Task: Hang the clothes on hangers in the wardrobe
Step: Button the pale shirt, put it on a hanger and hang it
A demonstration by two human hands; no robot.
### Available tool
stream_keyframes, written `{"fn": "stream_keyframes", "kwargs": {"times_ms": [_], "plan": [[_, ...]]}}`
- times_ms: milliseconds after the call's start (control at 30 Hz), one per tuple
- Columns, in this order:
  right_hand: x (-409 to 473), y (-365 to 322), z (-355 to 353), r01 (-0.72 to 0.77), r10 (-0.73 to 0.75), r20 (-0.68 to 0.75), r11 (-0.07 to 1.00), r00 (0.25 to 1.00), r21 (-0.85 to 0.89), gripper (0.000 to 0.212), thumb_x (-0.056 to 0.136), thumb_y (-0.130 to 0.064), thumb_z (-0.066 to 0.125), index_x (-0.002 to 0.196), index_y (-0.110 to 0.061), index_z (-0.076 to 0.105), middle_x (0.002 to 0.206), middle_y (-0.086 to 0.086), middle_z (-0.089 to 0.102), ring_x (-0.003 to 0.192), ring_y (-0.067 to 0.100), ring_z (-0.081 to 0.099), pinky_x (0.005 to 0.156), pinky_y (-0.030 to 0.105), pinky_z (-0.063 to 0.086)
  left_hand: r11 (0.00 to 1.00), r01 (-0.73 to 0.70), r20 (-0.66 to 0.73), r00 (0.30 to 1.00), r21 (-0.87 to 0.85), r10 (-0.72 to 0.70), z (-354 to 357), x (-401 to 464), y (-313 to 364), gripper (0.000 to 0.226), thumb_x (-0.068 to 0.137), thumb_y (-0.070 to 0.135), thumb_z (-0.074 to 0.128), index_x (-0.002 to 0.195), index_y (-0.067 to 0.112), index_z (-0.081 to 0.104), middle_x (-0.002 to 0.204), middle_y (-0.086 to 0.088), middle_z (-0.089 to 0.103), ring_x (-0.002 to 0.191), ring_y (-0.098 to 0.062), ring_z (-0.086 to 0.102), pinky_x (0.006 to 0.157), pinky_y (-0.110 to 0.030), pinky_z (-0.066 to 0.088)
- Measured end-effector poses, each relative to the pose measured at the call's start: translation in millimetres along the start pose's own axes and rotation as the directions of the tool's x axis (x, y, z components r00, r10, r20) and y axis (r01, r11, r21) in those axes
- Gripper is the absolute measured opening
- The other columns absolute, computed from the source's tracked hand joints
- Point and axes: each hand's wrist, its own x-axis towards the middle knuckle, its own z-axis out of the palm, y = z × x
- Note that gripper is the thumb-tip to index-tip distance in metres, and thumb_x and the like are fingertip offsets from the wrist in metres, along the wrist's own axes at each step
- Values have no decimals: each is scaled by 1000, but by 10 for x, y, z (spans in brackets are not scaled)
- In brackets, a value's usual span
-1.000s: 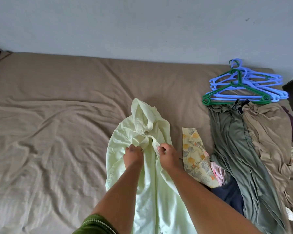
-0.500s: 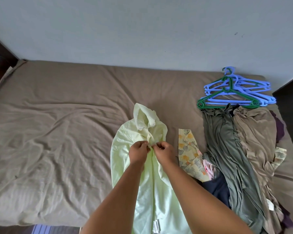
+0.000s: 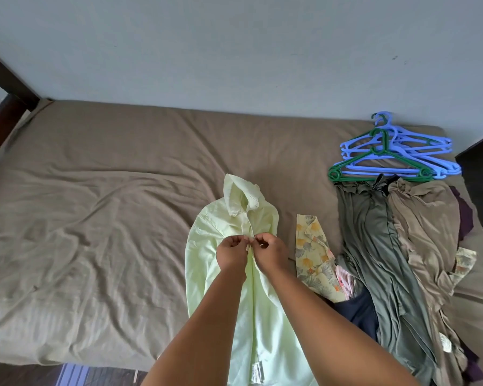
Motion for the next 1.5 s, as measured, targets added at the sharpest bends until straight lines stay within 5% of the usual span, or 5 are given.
{"fn": "stream_keyframes", "kwargs": {"times_ms": [500, 633, 833, 1133, 1500], "plan": [[118, 58, 95, -43, 49, -51, 993, 997, 112, 10, 92, -17, 62, 95, -10, 69, 89, 2, 69, 84, 19, 65, 79, 32, 54, 995, 86, 6, 996, -57, -86, 104, 134, 45, 6, 83, 14, 73, 78, 14, 71, 72, -1, 69, 67, -15, 61, 74, -29, 55], [159, 33, 88, -24, 27, -64, 999, 998, 42, 12, 91, -17, 63, 95, -9, 70, 89, 2, 69, 80, 16, 61, 73, 25, 48, 964, 187, 72, 982, -186, -177, 97, 133, 59, 6, 85, 7, 72, 80, 10, 70, 72, -2, 68, 68, -12, 61, 68, -23, 51], [164, 81, 81, -30, 29, 13, 996, 999, 88, 15, 91, -17, 63, 101, -10, 72, 88, -1, 68, 83, 13, 62, 71, 15, 43, 985, 144, 54, 989, -98, -139, 61, 197, 97, 7, 83, 10, 73, 77, 12, 70, 75, -3, 70, 73, -15, 63, 68, -25, 50], [225, 104, 7, -7, -11, 142, 992, 990, 125, 11, 79, -22, 72, 74, -31, 76, 75, -4, 74, 79, 15, 71, 80, 41, 58, 990, 37, 84, 995, 135, -48, 63, 260, 153, 21, 77, 35, 80, 70, 18, 71, 64, 3, 70, 66, -13, 66, 74, -26, 56], [199, 98, 51, -39, 34, 38, 991, 999, 130, 22, 80, -37, 67, 84, -19, 78, 77, -7, 74, 80, 8, 70, 80, 35, 57, 994, 105, 144, 984, 37, -109, 30, 313, 180, 13, 86, 4, 69, 74, 8, 71, 79, -14, 72, 85, -31, 71, 82, -35, 59]]}}
